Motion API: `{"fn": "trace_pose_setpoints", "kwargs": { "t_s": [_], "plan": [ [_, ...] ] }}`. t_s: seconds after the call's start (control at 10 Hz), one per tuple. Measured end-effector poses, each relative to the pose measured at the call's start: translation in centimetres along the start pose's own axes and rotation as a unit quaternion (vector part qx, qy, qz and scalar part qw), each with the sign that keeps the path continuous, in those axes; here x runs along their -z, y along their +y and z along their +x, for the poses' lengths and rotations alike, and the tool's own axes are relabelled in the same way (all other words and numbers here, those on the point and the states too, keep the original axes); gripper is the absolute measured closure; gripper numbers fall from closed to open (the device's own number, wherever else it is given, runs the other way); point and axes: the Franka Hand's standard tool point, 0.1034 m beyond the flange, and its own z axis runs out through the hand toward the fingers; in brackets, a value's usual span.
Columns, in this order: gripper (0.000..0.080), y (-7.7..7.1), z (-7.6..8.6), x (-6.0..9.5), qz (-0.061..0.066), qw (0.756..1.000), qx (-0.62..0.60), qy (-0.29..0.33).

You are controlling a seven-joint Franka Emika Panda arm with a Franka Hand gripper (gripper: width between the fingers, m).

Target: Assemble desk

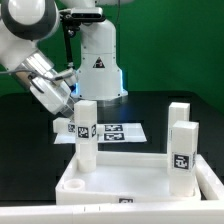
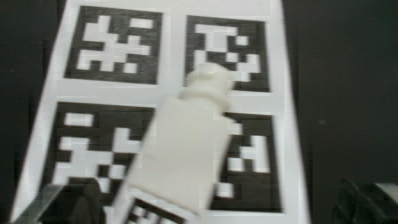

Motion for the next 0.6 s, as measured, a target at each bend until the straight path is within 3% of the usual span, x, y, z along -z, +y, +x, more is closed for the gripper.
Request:
{"fn": "trace_pose_setpoints", "kwargs": {
  "t_s": [0.1,0.3,0.6],
  "plan": [
    [0.0150,0.3,0.0,-0.4,0.003,1.000,-0.008,0.004],
    [0.0150,1.0,0.4,-1.3,-0.011,1.000,-0.012,0.014],
    [0.0150,0.8,1.7,-1.2,-0.018,0.999,-0.011,0.033]
  ]
}}
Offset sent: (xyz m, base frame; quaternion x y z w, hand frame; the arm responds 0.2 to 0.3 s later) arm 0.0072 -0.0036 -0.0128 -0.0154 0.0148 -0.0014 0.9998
